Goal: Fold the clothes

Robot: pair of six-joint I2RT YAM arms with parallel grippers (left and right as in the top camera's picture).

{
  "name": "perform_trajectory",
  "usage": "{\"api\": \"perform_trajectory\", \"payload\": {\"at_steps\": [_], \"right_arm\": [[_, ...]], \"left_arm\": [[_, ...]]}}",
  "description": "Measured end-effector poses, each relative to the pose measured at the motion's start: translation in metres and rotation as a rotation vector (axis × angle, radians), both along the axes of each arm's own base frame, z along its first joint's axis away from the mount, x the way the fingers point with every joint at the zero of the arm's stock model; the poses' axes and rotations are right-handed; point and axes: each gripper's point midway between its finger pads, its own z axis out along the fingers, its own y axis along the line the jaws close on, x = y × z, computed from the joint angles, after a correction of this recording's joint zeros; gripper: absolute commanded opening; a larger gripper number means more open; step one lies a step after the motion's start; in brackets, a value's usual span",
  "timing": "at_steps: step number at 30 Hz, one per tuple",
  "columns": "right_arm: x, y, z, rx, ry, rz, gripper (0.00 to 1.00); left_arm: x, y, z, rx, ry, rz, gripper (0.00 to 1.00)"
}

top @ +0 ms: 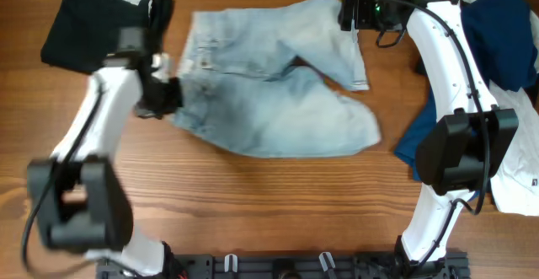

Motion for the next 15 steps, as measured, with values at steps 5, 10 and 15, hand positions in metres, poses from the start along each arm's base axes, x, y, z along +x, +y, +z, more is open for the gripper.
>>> {"api": "perform_trajectory", "payload": {"at_steps": [5, 10, 15], "right_arm": [[-0.003, 0.011, -0.014, 0.049, 0.043, 0.042, 0.81], [-0.009, 0.029, -0.08, 0.122, 0.196, 0.098, 0.61], [-0.066, 0.048, -0.094, 0.202, 0.423, 0.209, 0.73]], "left_arm": [[-0.015, 0.01, 0.045, 0.03, -0.078, 0.03, 0.64], [-0.017, -0.002, 0.045, 0.03, -0.072, 0.011, 1.0], [-0.017, -0.003, 0.045, 0.03, -0.071, 0.013, 1.0]]}}
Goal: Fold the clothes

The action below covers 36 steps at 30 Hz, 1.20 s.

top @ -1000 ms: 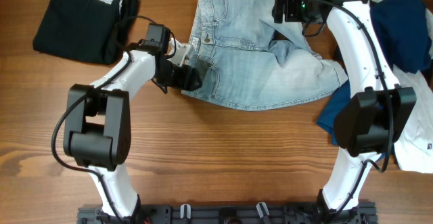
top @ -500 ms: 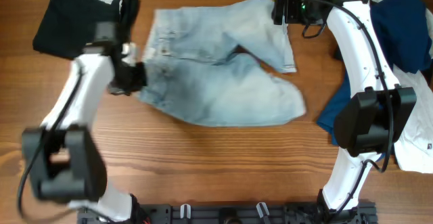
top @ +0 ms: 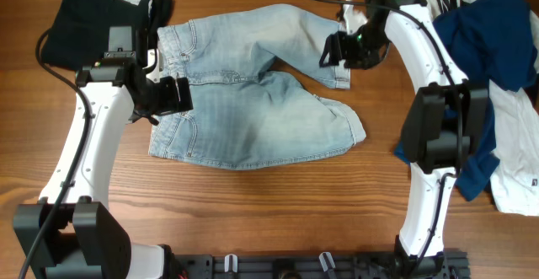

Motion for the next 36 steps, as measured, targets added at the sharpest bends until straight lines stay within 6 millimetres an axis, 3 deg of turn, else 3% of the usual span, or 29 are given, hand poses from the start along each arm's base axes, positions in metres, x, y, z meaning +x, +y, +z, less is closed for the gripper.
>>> {"api": "perform_trajectory", "payload": {"at_steps": [5, 8, 13, 16, 17, 18, 20, 21, 25, 28, 31, 34, 35, 36], "right_arm": [[-0.04, 0.002, 0.003, 0.01, 0.159, 0.032, 0.7], [-0.052, -0.005, -0.005, -0.077, 0.202, 0.033, 0.73], [-0.068, -0.019, -0.049, -0.249, 0.236, 0.008, 0.73], [-0.072, -0.025, -0.068, -0.281, 0.228, -0.009, 0.68], [-0.072, -0.025, -0.068, -0.281, 0.219, -0.012, 0.64], [-0.072, -0.026, -0.069, -0.28, 0.215, -0.014, 0.52], [-0.069, -0.026, -0.07, -0.279, 0.197, -0.017, 0.08], [-0.068, -0.027, -0.07, -0.277, 0.191, -0.02, 0.04], [-0.061, -0.038, -0.069, -0.271, 0.175, -0.053, 0.04], [-0.054, -0.067, -0.06, -0.261, 0.162, -0.138, 0.04], [-0.044, -0.101, -0.037, -0.236, 0.111, -0.236, 0.07], [-0.028, -0.108, -0.008, -0.135, 0.001, -0.252, 0.55], [-0.022, -0.1, -0.001, -0.097, -0.036, -0.228, 0.65], [-0.019, -0.093, 0.002, -0.079, -0.057, -0.214, 0.67]], "left_arm": [[-0.001, 0.0, 0.0, 0.0, 0.004, 0.0, 1.0], [-0.001, 0.0, 0.0, 0.0, 0.005, 0.0, 1.0], [-0.001, 0.0, 0.0, 0.0, 0.003, 0.0, 1.0], [0.002, 0.0, 0.0, 0.0, -0.008, 0.0, 1.0], [0.002, 0.0, 0.001, 0.0, -0.009, 0.0, 1.0], [0.003, 0.0, 0.001, 0.0, -0.011, 0.0, 1.0], [0.004, 0.0, 0.001, 0.0, -0.018, 0.0, 1.0], [0.005, 0.0, 0.001, 0.0, -0.02, 0.0, 1.0], [0.007, 0.0, 0.002, 0.0, -0.031, 0.0, 1.0], [0.01, 0.0, 0.002, 0.0, -0.04, 0.0, 1.0], [0.01, 0.0, 0.003, 0.0, -0.044, 0.0, 1.0], [0.011, 0.0, 0.003, 0.0, -0.047, 0.0, 1.0], [0.012, 0.0, 0.003, 0.0, -0.048, 0.0, 1.0], [0.012, 0.0, 0.003, 0.0, -0.051, 0.0, 1.0]]}}
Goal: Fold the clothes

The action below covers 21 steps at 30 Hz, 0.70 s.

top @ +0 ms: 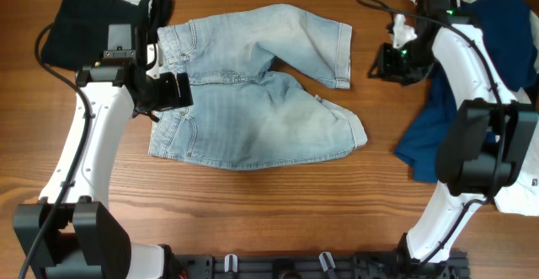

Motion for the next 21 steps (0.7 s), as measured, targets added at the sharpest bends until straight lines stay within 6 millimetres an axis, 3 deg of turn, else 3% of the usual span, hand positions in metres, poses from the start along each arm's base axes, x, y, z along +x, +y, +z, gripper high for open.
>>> {"api": "perform_trajectory", "payload": {"at_steps": [3, 7, 9, 11, 15, 17, 21], "right_arm": [[0.022, 0.032, 0.006, 0.03, -0.116, 0.091, 0.68], [0.046, 0.078, 0.01, 0.047, -0.24, 0.174, 0.56], [0.059, 0.096, 0.002, 0.044, -0.292, 0.199, 0.54], [0.066, 0.108, -0.017, 0.001, -0.297, 0.205, 0.54], [0.071, 0.118, -0.065, -0.093, -0.265, 0.191, 0.54], [0.077, 0.116, -0.066, -0.099, -0.276, 0.16, 0.57], [0.087, 0.108, -0.066, -0.131, -0.303, 0.117, 0.71]], "left_arm": [[0.002, 0.0, 0.001, -0.001, -0.01, 0.0, 1.0], [0.008, -0.002, 0.003, -0.014, -0.035, -0.004, 1.0], [0.01, -0.003, 0.004, -0.018, -0.045, -0.006, 1.0], [0.011, -0.004, 0.004, -0.022, -0.047, -0.007, 1.0], [0.013, -0.004, 0.005, -0.025, -0.056, -0.008, 1.0], [0.014, -0.005, 0.005, -0.026, -0.06, -0.009, 1.0], [0.015, -0.005, 0.005, -0.029, -0.065, -0.01, 1.0]]}}
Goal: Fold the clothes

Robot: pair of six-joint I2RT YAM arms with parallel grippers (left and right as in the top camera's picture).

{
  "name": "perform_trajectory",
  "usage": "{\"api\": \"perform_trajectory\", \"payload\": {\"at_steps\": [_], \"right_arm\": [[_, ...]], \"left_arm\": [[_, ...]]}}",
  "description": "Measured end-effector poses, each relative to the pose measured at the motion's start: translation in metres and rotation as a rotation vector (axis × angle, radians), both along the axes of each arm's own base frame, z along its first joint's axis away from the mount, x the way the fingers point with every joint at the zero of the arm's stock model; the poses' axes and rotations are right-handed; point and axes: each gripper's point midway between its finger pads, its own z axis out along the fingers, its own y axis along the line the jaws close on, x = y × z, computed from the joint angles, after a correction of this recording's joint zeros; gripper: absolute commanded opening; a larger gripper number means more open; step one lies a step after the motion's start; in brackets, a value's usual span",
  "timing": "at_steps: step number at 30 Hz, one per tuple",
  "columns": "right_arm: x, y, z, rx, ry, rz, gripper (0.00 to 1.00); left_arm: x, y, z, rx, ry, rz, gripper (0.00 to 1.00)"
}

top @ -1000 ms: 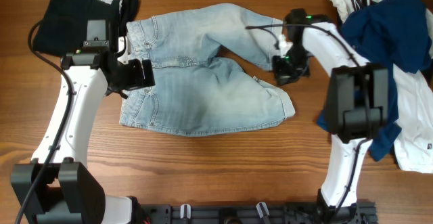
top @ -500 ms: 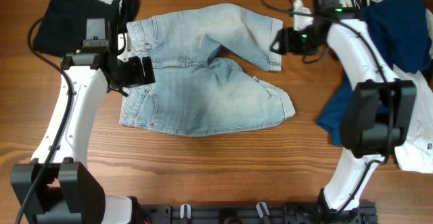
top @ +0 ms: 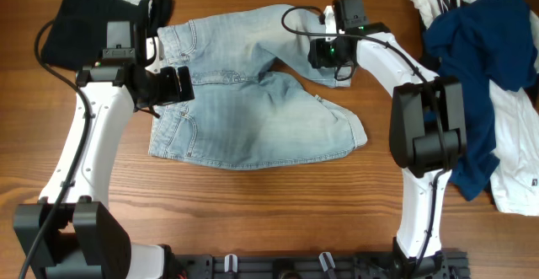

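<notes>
Light blue denim shorts [top: 253,110] lie spread across the middle of the table, waistband to the left and both legs pointing right. My left gripper [top: 180,86] is over the waistband at its left middle. The overhead view does not show how its jaws stand. My right gripper [top: 321,56] is over the hem of the upper leg, near the back of the table. Its fingers are hidden under the wrist, so a hold on the cloth cannot be made out.
A folded black garment [top: 80,22] with something white under it lies at the back left corner. A heap of dark blue [top: 488,51] and white clothes [top: 514,161] fills the right side. Bare wooden table [top: 269,203] stretches in front of the shorts.
My right gripper was off the shorts, to the right beside the blue heap. Now it is further left, over the hem of the upper leg. The left gripper and the shorts have stayed put.
The shorts first lay rumpled, with my left gripper at the waistband and my right at the upper leg's hem. Then they lay flatter and further left. After that my right gripper was clear of them by the heap, and now it is back over that hem.
</notes>
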Motion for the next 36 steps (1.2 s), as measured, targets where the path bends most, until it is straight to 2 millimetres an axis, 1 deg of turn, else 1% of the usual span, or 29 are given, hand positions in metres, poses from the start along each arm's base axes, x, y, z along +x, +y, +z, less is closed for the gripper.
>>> {"api": "perform_trajectory", "payload": {"at_steps": [2, 3, 5, 7, 8, 10, 11, 12, 14, 16, 17, 18, 19, 20, 21, 22, 23, 24, 26, 28, 29, 30, 31, 33, 36], "right_arm": [[0.01, -0.008, -0.001, -0.045, -0.038, -0.007, 0.75], [0.018, -0.016, -0.002, -0.078, -0.069, -0.016, 0.76], [0.038, -0.036, -0.004, -0.139, -0.135, -0.036, 0.78], [0.056, -0.061, -0.006, -0.163, -0.188, -0.073, 0.84], [0.062, -0.073, -0.006, -0.164, -0.204, -0.088, 0.87], [0.07, -0.091, -0.006, -0.153, -0.226, -0.099, 1.0], [0.071, -0.098, -0.005, -0.149, -0.228, -0.102, 1.0], [0.071, -0.108, -0.004, -0.137, -0.214, -0.106, 1.0], [0.066, -0.119, -0.002, -0.114, -0.176, -0.095, 1.0], [0.054, -0.118, 0.002, -0.077, -0.101, -0.065, 1.0], [0.044, -0.115, 0.004, -0.046, -0.051, -0.052, 1.0], [0.029, -0.109, 0.008, -0.006, 0.006, -0.037, 1.0], [0.02, -0.104, 0.014, 0.024, 0.037, -0.025, 1.0], [0.006, -0.096, 0.024, 0.066, 0.079, -0.01, 1.0], [-0.006, -0.09, 0.04, 0.098, 0.104, -0.001, 1.0], [-0.018, -0.084, 0.063, 0.126, 0.118, 0.005, 1.0], [-0.031, -0.08, 0.081, 0.143, 0.139, 0.003, 0.99], [-0.046, -0.078, 0.105, 0.156, 0.148, 0.003, 0.98], [-0.077, -0.074, 0.145, 0.176, 0.18, 0.002, 0.95], [-0.103, -0.075, 0.159, 0.171, 0.24, -0.024, 0.93], [-0.112, -0.079, 0.16, 0.151, 0.272, -0.052, 0.93], [-0.119, -0.089, 0.149, 0.105, 0.312, -0.107, 0.91], [-0.127, -0.096, 0.132, 0.066, 0.366, -0.152, 0.89], [-0.135, -0.106, 0.104, 0.017, 0.413, -0.215, 0.87], [-0.155, -0.115, 0.05, -0.034, 0.487, -0.278, 0.84]], "left_arm": [[0.002, 0.0, 0.001, 0.0, -0.007, 0.0, 1.0], [0.003, 0.0, 0.001, 0.0, -0.012, 0.0, 1.0], [0.004, 0.0, 0.002, 0.0, -0.018, 0.0, 1.0], [0.004, 0.0, 0.002, 0.0, -0.019, 0.0, 1.0], [0.004, 0.0, 0.002, 0.0, -0.019, 0.0, 1.0], [0.005, 0.0, 0.002, 0.0, -0.023, 0.0, 1.0], [0.006, 0.0, 0.002, 0.0, -0.026, 0.0, 1.0], [0.008, 0.0, 0.001, 0.0, -0.027, 0.0, 1.0], [0.01, 0.0, -0.002, 0.0, -0.027, 0.0, 1.0], [0.014, 0.0, -0.003, 0.0, -0.037, 0.0, 1.0], [0.015, 0.0, -0.002, 0.0, -0.042, 0.001, 1.0], [0.015, 0.001, -0.002, -0.002, -0.04, 0.001, 1.0], [0.014, 0.0, -0.003, -0.007, -0.036, 0.001, 1.0], [0.012, 0.0, -0.003, -0.013, -0.029, 0.001, 1.0], [0.011, 0.0, -0.004, -0.019, -0.023, 0.001, 1.0], [0.008, 0.0, -0.005, -0.026, -0.009, 0.002, 1.0], [0.006, -0.001, -0.005, -0.029, 0.001, 0.001, 1.0], [0.003, -0.002, -0.006, -0.033, 0.01, -0.001, 1.0], [0.0, -0.002, -0.007, -0.036, 0.027, -0.002, 1.0], [-0.001, -0.003, -0.008, -0.039, 0.031, -0.003, 1.0], [-0.001, -0.003, -0.009, -0.04, 0.033, -0.003, 1.0], [-0.001, -0.004, -0.01, -0.043, 0.033, -0.004, 1.0], [-0.002, -0.004, -0.012, -0.043, 0.04, -0.004, 1.0], [-0.002, -0.004, -0.019, -0.045, 0.06, -0.004, 1.0], [-0.004, -0.004, -0.033, -0.047, 0.101, -0.004, 1.0]]}}
